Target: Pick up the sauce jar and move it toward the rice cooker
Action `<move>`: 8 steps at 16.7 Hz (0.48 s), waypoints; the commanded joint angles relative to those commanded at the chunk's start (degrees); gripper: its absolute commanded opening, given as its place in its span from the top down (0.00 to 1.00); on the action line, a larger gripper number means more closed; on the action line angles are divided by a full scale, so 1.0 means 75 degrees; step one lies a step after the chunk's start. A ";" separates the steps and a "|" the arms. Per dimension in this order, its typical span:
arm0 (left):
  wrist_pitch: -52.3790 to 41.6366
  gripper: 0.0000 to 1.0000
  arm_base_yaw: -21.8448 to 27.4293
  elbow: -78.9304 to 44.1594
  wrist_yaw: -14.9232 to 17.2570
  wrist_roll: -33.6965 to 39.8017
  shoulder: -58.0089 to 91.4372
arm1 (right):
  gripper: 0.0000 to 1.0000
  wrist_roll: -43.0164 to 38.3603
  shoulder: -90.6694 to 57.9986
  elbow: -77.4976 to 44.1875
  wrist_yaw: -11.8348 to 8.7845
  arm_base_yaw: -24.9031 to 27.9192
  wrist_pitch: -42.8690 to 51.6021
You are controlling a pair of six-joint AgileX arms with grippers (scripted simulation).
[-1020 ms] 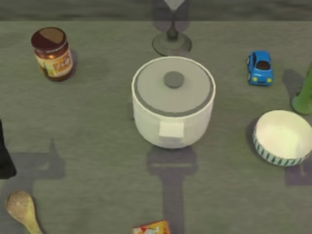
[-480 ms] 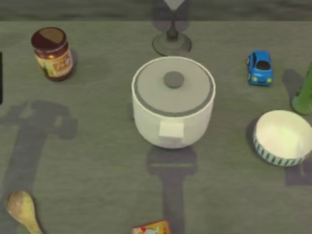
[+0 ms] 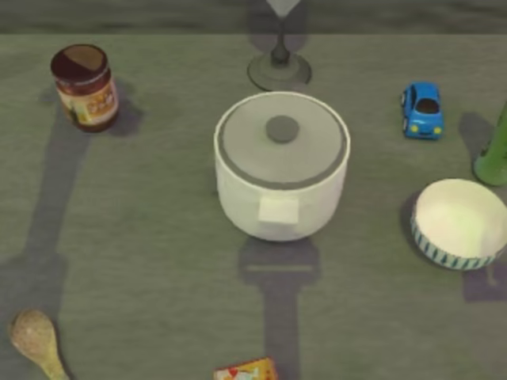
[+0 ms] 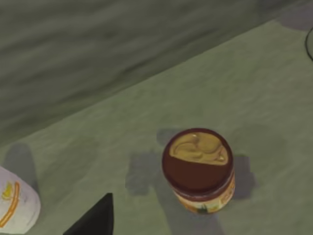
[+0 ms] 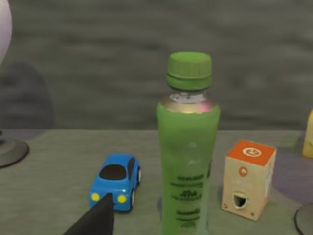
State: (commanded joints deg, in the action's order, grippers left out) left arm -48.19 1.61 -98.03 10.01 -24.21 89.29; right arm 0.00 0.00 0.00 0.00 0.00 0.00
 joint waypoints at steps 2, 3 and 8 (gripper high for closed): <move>-0.0708 0.00 -0.0015 -0.1567 0.0073 -0.0359 0.1440 | 0.00 0.0000 0.0000 0.0000 0.0000 0.0000 0.0000; -0.1059 0.00 -0.0025 -0.2318 0.0104 -0.0530 0.2151 | 0.00 0.0000 0.0000 0.0000 0.0000 0.0000 0.0000; -0.2728 0.00 -0.0094 -0.5510 0.0183 -0.1247 0.5456 | 0.00 0.0000 0.0000 0.0000 0.0000 0.0000 0.0000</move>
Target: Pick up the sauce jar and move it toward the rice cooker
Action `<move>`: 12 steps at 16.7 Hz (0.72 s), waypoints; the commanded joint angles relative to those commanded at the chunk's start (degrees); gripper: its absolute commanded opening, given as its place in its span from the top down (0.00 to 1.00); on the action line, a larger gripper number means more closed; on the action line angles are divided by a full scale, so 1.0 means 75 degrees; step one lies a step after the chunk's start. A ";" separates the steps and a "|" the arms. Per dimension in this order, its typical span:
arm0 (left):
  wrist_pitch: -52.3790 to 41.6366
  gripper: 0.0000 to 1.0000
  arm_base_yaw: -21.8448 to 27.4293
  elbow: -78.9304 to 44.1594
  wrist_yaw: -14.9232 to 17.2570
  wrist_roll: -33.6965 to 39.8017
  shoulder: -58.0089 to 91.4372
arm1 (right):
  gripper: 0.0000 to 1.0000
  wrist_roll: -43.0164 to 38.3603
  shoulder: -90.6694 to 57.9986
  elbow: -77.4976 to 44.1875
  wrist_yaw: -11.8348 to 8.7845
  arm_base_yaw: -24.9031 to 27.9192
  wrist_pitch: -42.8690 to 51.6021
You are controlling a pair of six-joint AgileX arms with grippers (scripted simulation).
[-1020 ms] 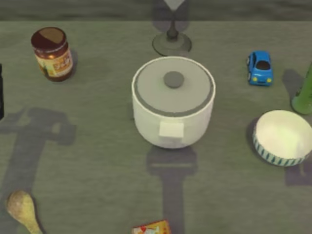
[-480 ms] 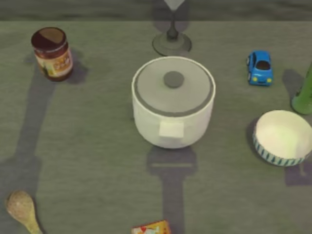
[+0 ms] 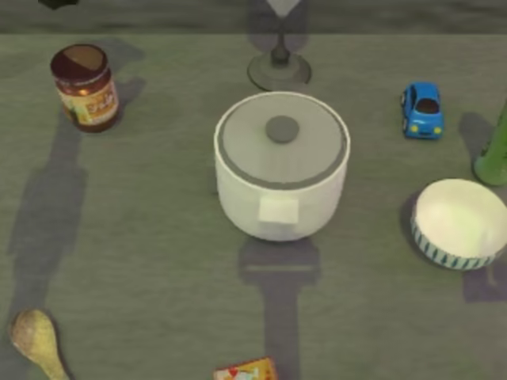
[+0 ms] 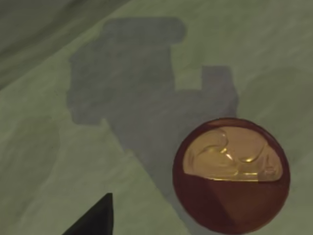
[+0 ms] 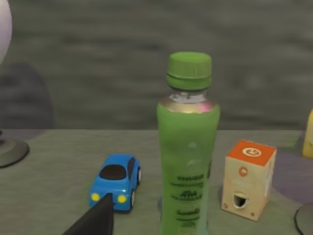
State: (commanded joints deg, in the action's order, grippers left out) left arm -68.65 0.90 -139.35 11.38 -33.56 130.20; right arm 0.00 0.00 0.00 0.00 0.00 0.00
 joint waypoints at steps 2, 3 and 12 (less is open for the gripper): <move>-0.0578 0.00 -0.0032 -0.0961 0.0004 -0.0213 0.1111 | 0.00 0.0000 0.0000 0.0000 0.0000 0.0000 0.0000; -0.0835 0.00 -0.0048 -0.1365 0.0002 -0.0301 0.1600 | 0.00 0.0000 0.0000 0.0000 0.0000 0.0000 0.0000; -0.1675 0.00 -0.0103 -0.2578 -0.0021 -0.0563 0.3168 | 0.00 0.0000 0.0000 0.0000 0.0000 0.0000 0.0000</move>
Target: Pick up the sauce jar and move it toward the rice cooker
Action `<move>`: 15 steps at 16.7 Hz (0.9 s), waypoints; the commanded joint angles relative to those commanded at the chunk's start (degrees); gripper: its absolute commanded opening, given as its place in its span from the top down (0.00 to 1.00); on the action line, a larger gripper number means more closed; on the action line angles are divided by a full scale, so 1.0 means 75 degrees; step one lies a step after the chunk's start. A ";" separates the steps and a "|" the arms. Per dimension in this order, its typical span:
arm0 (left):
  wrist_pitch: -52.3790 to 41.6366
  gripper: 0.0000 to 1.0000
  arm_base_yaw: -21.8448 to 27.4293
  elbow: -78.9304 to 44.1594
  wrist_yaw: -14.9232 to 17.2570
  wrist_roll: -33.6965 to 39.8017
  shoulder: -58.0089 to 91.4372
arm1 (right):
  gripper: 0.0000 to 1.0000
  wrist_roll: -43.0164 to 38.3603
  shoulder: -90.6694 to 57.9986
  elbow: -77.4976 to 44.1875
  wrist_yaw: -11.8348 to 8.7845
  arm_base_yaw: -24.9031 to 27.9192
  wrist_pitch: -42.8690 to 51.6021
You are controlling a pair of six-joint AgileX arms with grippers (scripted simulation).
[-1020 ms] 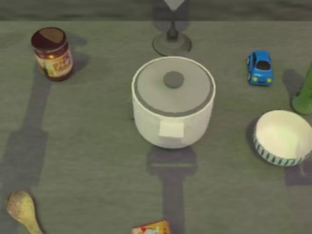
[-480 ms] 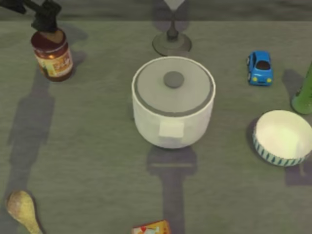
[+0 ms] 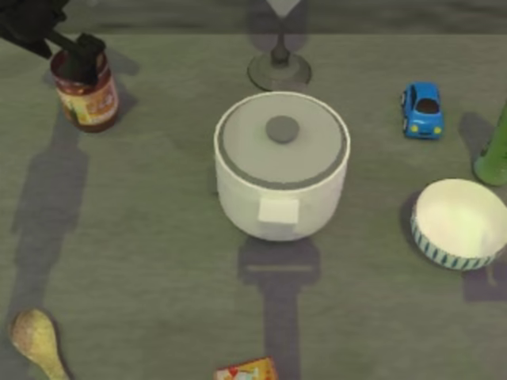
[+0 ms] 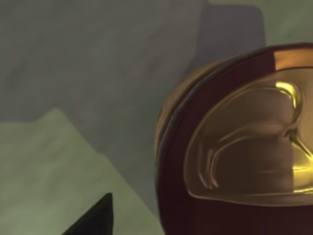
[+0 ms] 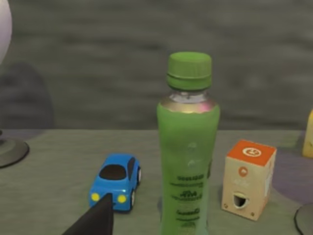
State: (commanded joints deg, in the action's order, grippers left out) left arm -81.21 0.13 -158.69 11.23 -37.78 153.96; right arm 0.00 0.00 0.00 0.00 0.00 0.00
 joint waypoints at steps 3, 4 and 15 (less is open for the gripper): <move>0.0037 0.00 0.0046 0.0038 -0.0002 0.0011 0.0030 | 0.00 0.0000 0.0000 0.0000 0.0000 0.0000 0.0000; 0.0132 0.00 0.0043 0.0118 -0.0005 0.0025 0.0025 | 0.00 0.0000 0.0000 0.0000 0.0000 0.0000 0.0000; 0.1468 0.00 0.0129 0.1404 -0.0030 0.0127 0.0040 | 0.00 0.0000 0.0000 0.0000 0.0000 0.0000 0.0000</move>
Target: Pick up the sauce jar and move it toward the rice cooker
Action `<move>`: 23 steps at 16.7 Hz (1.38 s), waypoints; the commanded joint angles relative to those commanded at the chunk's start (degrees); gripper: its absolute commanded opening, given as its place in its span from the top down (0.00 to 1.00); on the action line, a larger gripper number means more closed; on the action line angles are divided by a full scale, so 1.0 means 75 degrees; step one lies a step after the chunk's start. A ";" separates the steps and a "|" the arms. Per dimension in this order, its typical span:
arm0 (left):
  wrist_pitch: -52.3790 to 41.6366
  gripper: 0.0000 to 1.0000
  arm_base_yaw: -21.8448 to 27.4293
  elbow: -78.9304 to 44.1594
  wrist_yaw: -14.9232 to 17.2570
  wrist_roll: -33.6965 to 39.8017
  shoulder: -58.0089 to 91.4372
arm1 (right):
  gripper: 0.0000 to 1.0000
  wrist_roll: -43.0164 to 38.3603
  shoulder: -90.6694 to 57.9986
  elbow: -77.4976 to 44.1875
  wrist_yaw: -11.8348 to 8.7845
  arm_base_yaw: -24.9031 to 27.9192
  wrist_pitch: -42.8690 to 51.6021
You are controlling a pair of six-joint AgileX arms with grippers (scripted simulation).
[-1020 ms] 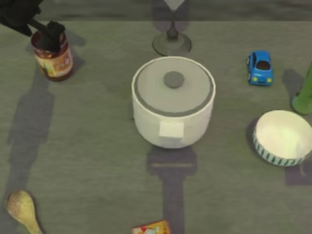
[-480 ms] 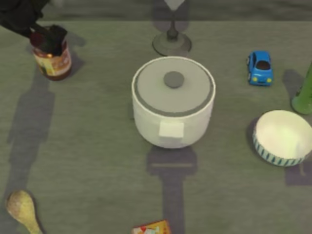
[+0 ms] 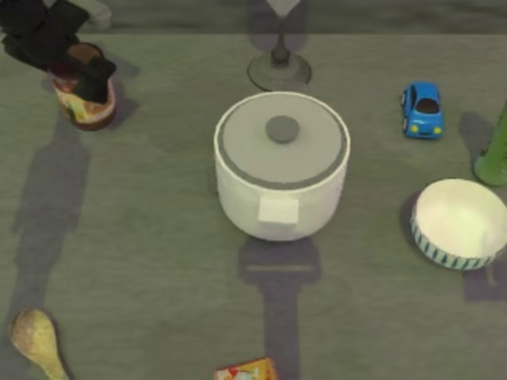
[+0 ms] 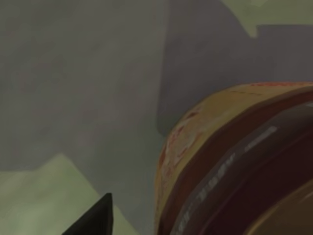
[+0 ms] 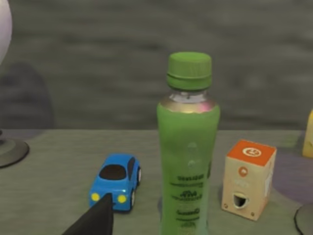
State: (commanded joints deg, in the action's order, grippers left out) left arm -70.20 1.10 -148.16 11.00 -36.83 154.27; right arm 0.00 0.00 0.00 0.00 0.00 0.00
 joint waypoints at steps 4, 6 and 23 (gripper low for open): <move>0.0000 0.23 0.0000 0.0000 0.0000 0.0000 0.0000 | 0.00 0.0000 0.0000 0.0000 0.0000 0.0000 0.0000; 0.0000 0.38 0.0000 0.0000 0.0000 0.0000 0.0000 | 0.00 0.0000 0.0000 0.0000 0.0000 0.0000 0.0000; 0.0000 1.00 -0.0028 0.0001 -0.0004 -0.0013 -0.0004 | 0.00 0.0000 0.0000 0.0000 0.0000 0.0000 0.0000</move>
State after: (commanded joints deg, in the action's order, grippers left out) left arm -70.20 0.89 -148.15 10.98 -36.92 154.24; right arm 0.00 0.00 0.00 0.00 0.00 0.00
